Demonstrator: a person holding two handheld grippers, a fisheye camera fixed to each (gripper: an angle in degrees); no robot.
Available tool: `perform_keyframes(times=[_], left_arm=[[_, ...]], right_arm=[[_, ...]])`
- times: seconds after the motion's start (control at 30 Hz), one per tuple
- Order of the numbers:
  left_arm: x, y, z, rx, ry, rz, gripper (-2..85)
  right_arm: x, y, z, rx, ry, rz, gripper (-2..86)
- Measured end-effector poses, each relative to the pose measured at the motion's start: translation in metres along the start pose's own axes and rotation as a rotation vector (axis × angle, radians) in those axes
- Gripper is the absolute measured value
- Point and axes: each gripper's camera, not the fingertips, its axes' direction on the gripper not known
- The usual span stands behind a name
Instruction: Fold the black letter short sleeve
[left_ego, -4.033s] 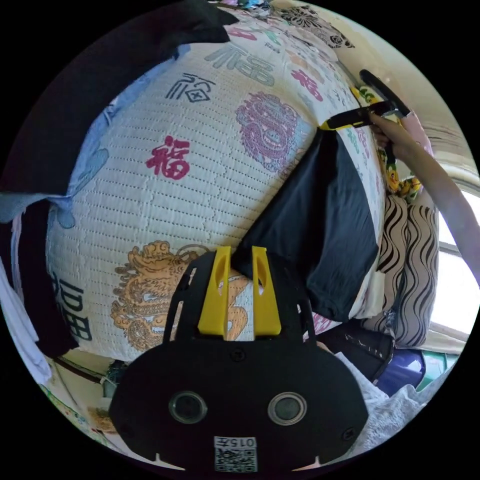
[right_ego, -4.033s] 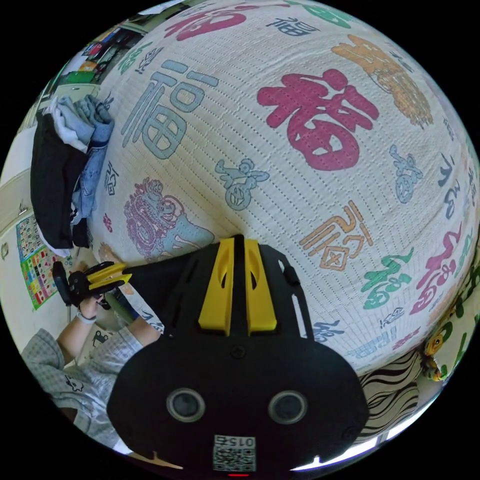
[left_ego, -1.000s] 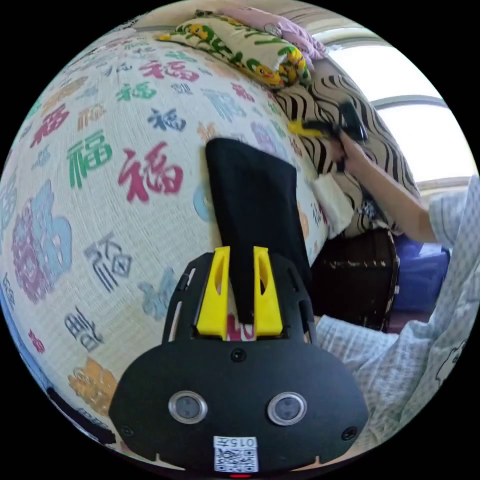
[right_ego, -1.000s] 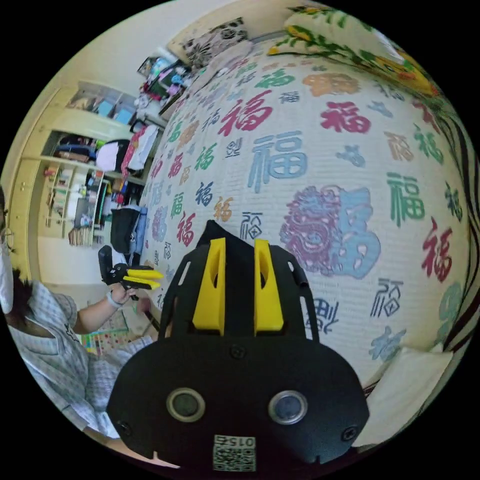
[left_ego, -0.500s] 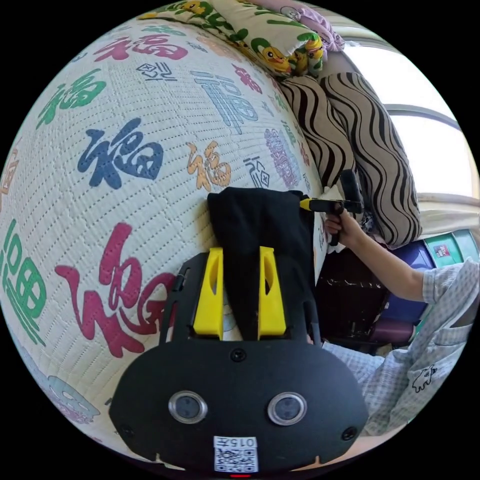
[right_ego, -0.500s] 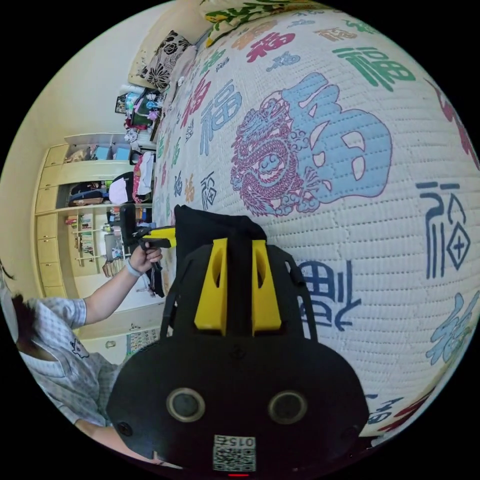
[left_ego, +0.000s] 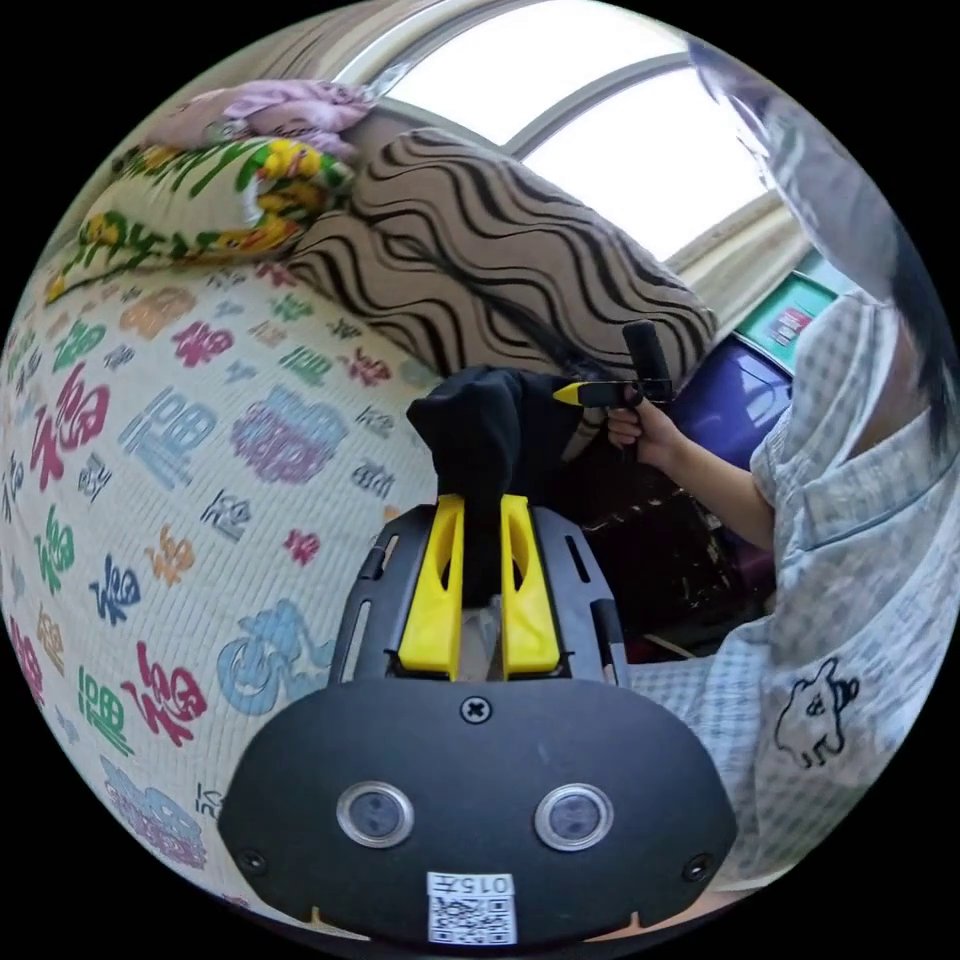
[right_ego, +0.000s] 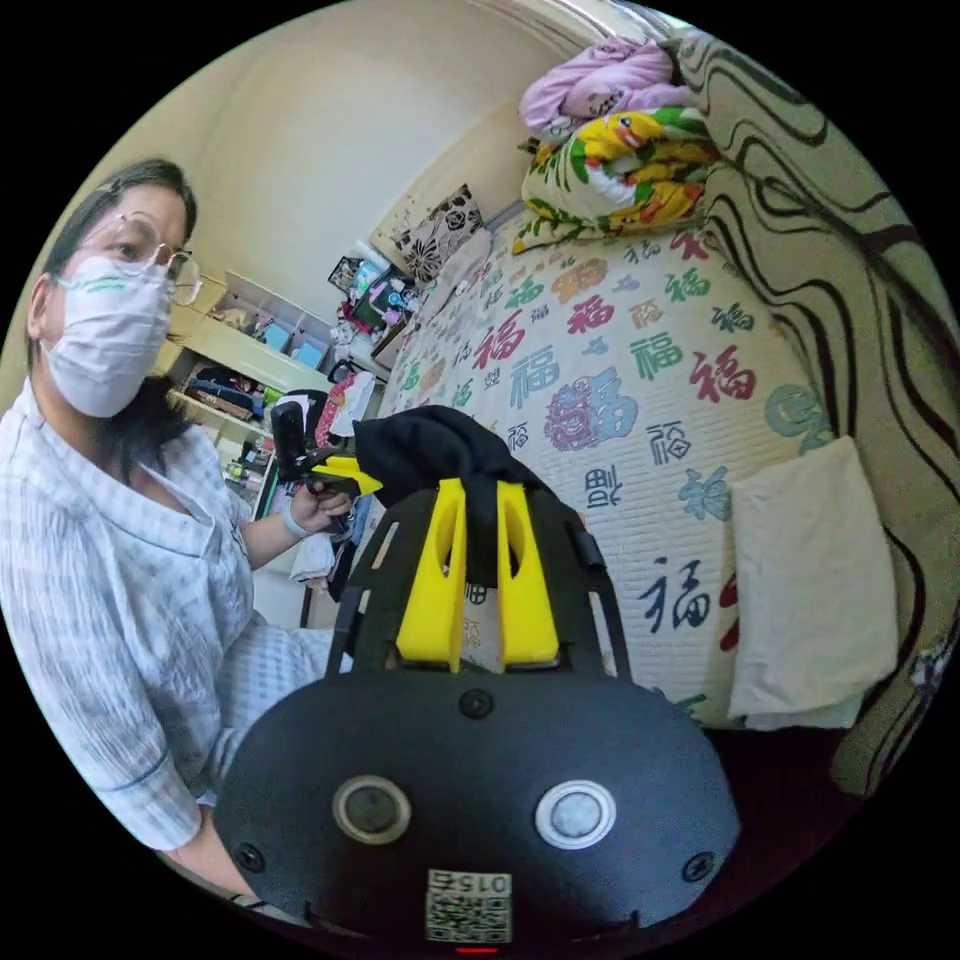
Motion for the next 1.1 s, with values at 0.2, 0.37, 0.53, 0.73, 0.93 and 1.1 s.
perform_keyframes(times=[0.2,0.37,0.53,0.73,0.93,1.1], left_arm=[[0.057,-0.004,0.018,0.105,0.150,0.088,5.9],[0.057,-0.003,0.040,0.220,0.384,-0.004,5.9],[-0.004,0.024,0.076,0.350,0.599,-0.359,6.0],[-0.110,0.071,0.151,0.132,0.210,-0.682,8.2],[-0.125,0.141,0.121,0.217,0.253,-0.668,6.8],[-0.099,0.243,0.074,0.198,0.125,-0.703,6.6]], right_arm=[[-0.054,0.029,-0.082,0.151,0.301,-0.020,5.7],[-0.075,-0.006,-0.101,0.104,0.490,0.012,5.8],[-0.034,-0.092,-0.035,-0.133,0.579,-0.051,5.9],[0.130,-0.160,0.133,-0.414,0.522,0.238,8.2],[0.076,-0.157,0.199,-0.205,0.579,0.055,7.4],[0.047,-0.139,0.290,-0.308,0.267,0.021,7.5]])
